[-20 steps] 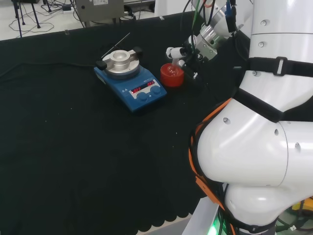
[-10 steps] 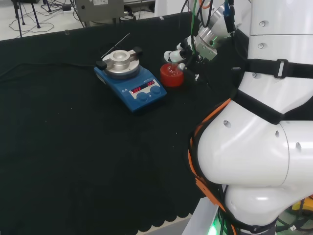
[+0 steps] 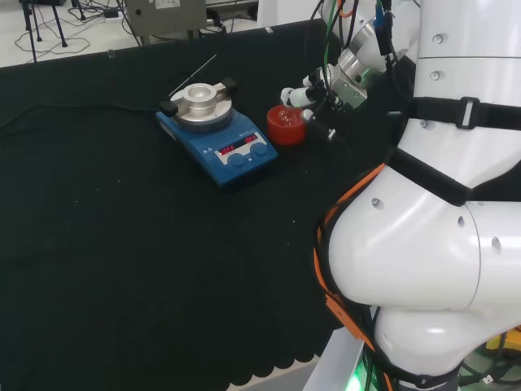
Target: Pick up the round-bottom flask.
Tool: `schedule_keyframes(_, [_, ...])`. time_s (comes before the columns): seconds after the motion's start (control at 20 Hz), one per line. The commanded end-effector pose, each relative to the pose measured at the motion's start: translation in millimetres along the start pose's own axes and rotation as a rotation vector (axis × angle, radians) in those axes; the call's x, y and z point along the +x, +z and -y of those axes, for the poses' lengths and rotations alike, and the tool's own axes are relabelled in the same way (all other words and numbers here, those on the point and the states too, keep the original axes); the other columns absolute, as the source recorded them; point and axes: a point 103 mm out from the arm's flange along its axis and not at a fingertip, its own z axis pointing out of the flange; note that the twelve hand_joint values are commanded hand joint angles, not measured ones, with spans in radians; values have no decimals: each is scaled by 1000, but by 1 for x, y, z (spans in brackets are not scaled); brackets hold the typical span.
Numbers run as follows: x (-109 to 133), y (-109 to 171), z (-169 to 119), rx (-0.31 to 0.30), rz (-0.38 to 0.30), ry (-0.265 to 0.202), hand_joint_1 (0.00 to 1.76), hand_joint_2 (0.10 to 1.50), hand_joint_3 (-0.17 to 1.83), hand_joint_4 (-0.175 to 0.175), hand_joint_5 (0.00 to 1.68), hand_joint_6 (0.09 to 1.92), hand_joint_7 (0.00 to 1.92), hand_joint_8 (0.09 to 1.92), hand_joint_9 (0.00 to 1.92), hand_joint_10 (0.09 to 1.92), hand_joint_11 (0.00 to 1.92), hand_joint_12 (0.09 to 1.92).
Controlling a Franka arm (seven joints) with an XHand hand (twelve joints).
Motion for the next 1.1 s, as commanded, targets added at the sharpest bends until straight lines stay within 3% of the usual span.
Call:
schedule_keyframes(0.05, [-3, 10, 0, 30, -26, 2, 946, 524, 682, -74, 571, 652, 356, 750, 558, 740, 294, 1342])
schedule_keyframes(1.1, [0, 23, -1, 31, -28, 8, 958, 573, 673, -79, 923, 725, 396, 719, 617, 698, 321, 1336])
